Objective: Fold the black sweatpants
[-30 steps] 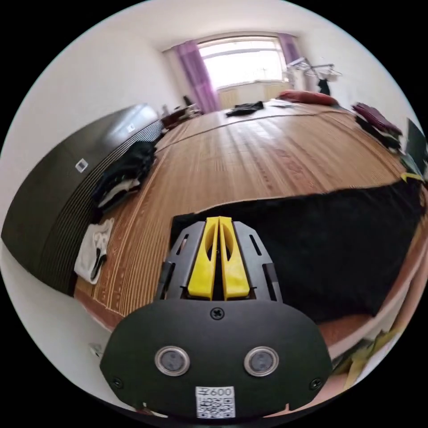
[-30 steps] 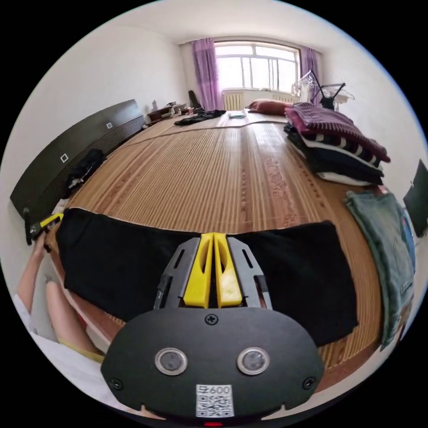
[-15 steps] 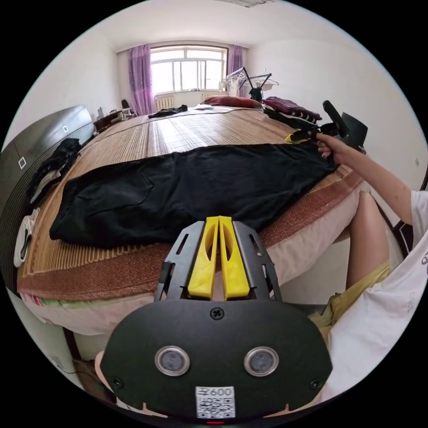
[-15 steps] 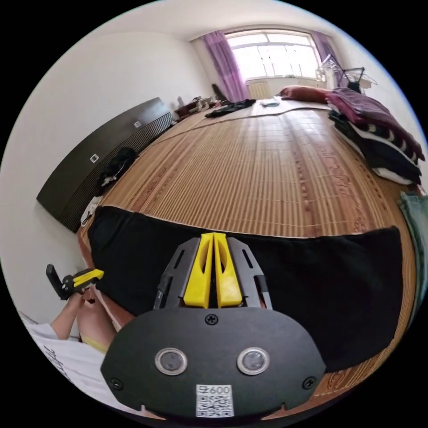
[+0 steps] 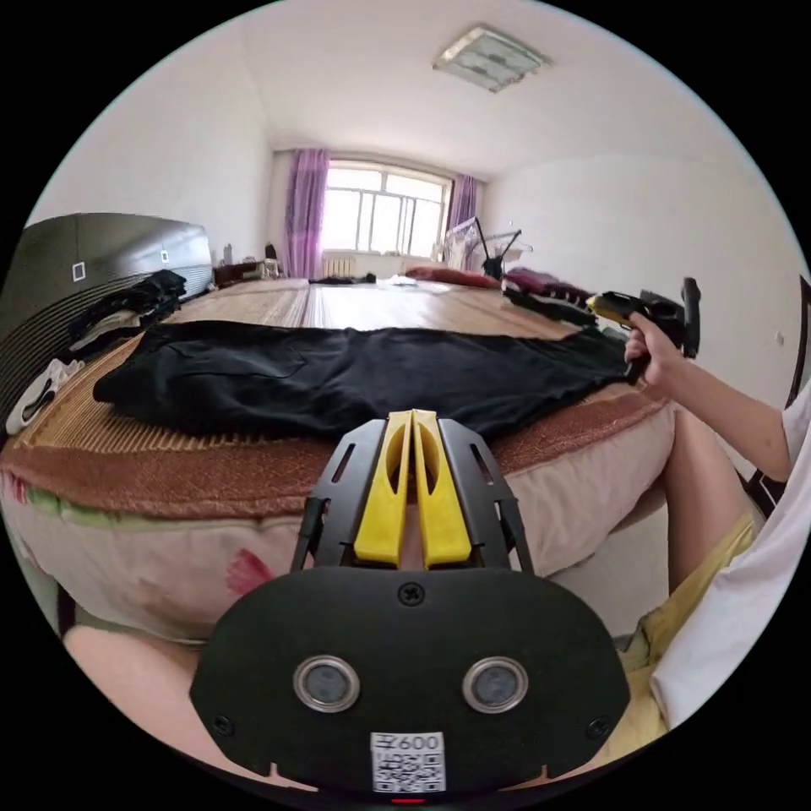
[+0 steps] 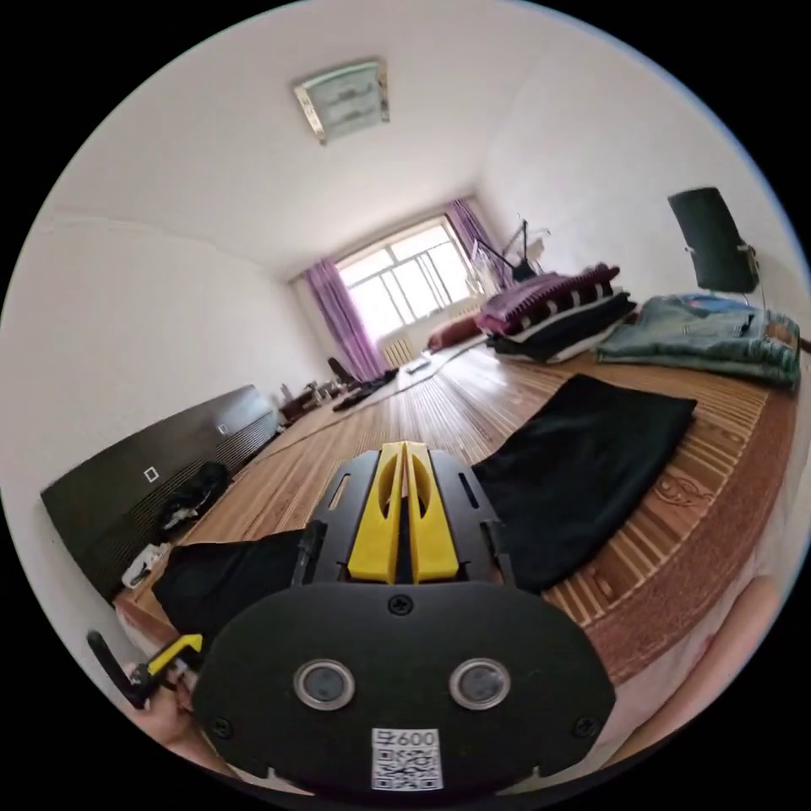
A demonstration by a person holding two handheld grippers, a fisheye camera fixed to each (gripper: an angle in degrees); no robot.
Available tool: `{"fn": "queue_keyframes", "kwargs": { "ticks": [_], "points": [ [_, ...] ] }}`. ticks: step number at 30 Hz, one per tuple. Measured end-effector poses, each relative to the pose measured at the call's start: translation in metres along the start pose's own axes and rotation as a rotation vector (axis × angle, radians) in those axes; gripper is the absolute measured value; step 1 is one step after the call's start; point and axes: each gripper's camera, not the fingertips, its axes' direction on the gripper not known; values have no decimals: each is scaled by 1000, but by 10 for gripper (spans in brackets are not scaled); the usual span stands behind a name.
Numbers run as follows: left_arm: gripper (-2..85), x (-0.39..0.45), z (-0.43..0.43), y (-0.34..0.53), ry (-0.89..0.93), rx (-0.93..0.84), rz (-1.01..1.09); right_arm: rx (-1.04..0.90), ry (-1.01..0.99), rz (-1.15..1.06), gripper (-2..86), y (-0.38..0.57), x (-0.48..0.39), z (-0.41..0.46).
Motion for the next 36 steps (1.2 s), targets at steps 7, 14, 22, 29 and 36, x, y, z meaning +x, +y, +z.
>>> {"fn": "queue_keyframes", "kwargs": {
  "ticks": [7,14,22,29,36],
  "points": [
    [3,21,5,40,-122,4,116,164,-123,-419,-8,120,-35,-78],
    [4,84,-13,83,-329,173,390,9,-239,-585,-8,197,-35,-60],
    [2,73,36,101,-190,-83,233,15,-221,-686,-8,300,-20,-43],
    [3,61,33,103,-138,-90,100,-281,-489,-730,-8,418,-106,23],
    [5,52,20,90,-105,-102,20,-747,-651,-758,-9,522,-175,183]
  ]
}}
